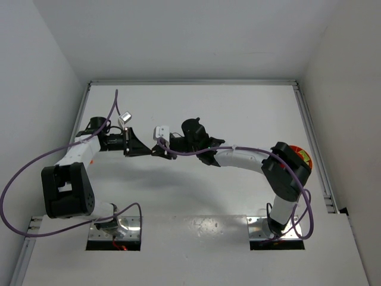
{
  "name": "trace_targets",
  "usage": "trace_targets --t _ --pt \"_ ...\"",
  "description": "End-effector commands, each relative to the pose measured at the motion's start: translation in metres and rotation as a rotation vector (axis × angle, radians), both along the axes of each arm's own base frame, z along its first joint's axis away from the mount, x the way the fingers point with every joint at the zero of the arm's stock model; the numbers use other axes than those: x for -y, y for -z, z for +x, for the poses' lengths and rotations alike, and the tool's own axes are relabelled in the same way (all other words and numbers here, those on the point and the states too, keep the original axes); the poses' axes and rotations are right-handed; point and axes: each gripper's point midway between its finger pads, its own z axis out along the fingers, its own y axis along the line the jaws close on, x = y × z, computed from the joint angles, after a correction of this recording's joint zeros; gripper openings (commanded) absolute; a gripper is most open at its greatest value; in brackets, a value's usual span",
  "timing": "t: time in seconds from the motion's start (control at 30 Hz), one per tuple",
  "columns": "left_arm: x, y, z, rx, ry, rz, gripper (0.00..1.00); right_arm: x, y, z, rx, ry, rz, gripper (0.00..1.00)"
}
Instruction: Sort the legos into containers by color
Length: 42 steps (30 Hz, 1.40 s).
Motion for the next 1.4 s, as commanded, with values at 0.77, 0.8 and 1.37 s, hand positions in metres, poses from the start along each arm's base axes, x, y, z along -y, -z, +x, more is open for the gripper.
trace_targets --t 0.77,0.8,1.37 --pt "0.003 -0.022 0.007 0.153 0.028 -0.003 1.0 0.058 0.016 0.011 0.051 0.147 -0.147 0.0" --pt "0.001 -0.023 0.011 0.177 0.023 0.021 1.0 0.077 0.03 0.016 0.011 0.198 -0.225 0.0" --pt "-0.081 0.005 0.136 0.402 -0.368 0.835 1.0 0.37 0.024 0.041 -0.224 0.827 -0.704 0.0"
